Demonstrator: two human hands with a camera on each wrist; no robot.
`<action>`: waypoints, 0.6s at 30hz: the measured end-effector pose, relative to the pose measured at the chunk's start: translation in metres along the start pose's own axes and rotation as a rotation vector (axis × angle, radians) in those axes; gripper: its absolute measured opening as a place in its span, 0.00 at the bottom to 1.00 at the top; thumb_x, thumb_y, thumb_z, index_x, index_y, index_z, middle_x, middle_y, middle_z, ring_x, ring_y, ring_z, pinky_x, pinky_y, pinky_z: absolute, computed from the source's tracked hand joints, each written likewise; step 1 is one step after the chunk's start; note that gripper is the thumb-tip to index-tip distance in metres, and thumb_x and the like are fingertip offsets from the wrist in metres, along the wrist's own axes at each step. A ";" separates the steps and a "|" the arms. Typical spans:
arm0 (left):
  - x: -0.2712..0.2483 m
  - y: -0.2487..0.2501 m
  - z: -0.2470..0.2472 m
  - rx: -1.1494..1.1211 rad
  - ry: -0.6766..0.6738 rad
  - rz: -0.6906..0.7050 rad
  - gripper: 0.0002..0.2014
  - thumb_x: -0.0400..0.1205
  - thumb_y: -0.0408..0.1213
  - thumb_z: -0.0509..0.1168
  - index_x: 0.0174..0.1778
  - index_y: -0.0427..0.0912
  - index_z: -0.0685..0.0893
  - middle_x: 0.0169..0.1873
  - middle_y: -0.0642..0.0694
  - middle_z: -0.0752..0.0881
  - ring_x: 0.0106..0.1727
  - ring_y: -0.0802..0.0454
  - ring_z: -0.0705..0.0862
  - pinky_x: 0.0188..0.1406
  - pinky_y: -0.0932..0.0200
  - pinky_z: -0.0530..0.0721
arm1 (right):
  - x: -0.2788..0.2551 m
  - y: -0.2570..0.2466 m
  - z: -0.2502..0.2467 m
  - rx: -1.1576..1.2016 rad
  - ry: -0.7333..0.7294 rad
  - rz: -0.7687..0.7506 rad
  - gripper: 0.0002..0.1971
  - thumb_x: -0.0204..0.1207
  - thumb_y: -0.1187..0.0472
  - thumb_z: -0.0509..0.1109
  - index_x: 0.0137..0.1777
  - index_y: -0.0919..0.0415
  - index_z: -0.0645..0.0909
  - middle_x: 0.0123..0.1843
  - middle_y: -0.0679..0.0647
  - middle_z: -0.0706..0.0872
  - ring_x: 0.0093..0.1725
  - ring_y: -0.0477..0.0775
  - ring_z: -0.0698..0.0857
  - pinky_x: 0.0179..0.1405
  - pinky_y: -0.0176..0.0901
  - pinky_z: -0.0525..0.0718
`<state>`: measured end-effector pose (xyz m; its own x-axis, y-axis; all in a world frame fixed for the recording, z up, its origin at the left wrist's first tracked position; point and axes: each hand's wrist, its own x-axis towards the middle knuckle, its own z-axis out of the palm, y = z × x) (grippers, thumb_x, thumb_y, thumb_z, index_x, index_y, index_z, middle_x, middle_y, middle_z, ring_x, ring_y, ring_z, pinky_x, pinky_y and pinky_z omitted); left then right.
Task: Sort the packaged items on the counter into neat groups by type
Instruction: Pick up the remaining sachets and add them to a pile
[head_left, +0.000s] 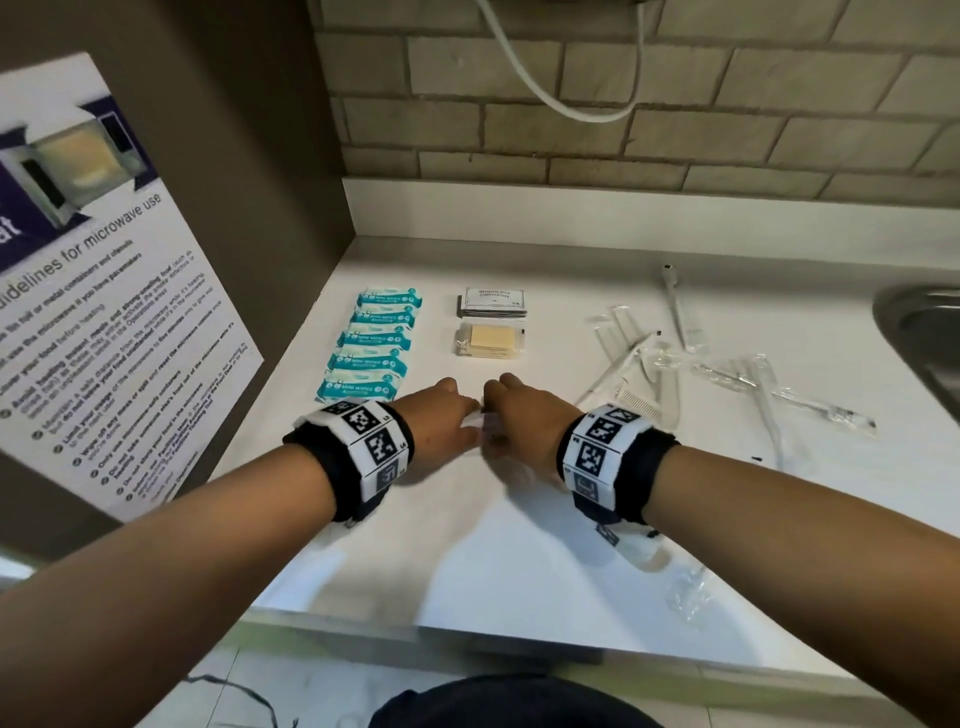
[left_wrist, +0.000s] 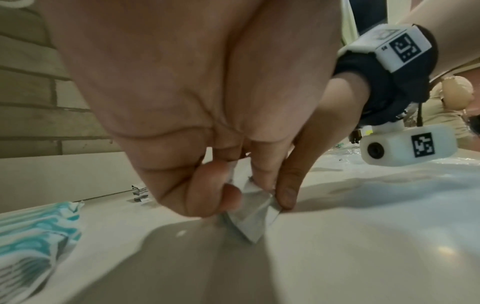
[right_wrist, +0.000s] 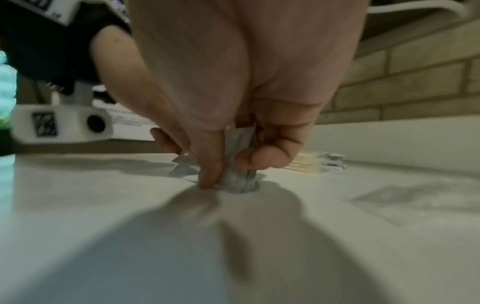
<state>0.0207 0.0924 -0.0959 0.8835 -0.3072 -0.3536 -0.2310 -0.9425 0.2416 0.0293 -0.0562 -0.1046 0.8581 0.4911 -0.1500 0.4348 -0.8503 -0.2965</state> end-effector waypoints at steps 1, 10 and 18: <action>0.001 -0.001 0.001 0.000 0.018 0.001 0.15 0.87 0.48 0.56 0.67 0.50 0.78 0.50 0.46 0.69 0.43 0.45 0.79 0.52 0.51 0.79 | 0.000 0.001 -0.001 0.036 0.014 0.011 0.14 0.75 0.60 0.69 0.59 0.59 0.74 0.55 0.57 0.76 0.50 0.63 0.85 0.50 0.56 0.84; 0.001 -0.012 0.017 -0.062 0.064 -0.011 0.12 0.87 0.41 0.56 0.63 0.42 0.76 0.61 0.37 0.77 0.43 0.50 0.77 0.46 0.52 0.76 | -0.006 0.017 -0.021 0.027 -0.059 -0.098 0.11 0.76 0.62 0.66 0.55 0.57 0.85 0.52 0.57 0.88 0.52 0.59 0.85 0.54 0.53 0.84; 0.002 -0.001 0.025 0.226 0.019 -0.044 0.42 0.80 0.29 0.59 0.83 0.30 0.37 0.71 0.36 0.61 0.60 0.41 0.78 0.60 0.54 0.78 | -0.007 0.008 -0.008 -0.010 -0.118 -0.061 0.13 0.79 0.61 0.62 0.59 0.62 0.82 0.52 0.59 0.78 0.48 0.64 0.85 0.53 0.56 0.84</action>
<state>0.0128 0.0894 -0.1198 0.9017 -0.2649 -0.3418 -0.2759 -0.9610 0.0168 0.0286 -0.0680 -0.0985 0.7920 0.5605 -0.2419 0.4888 -0.8196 -0.2988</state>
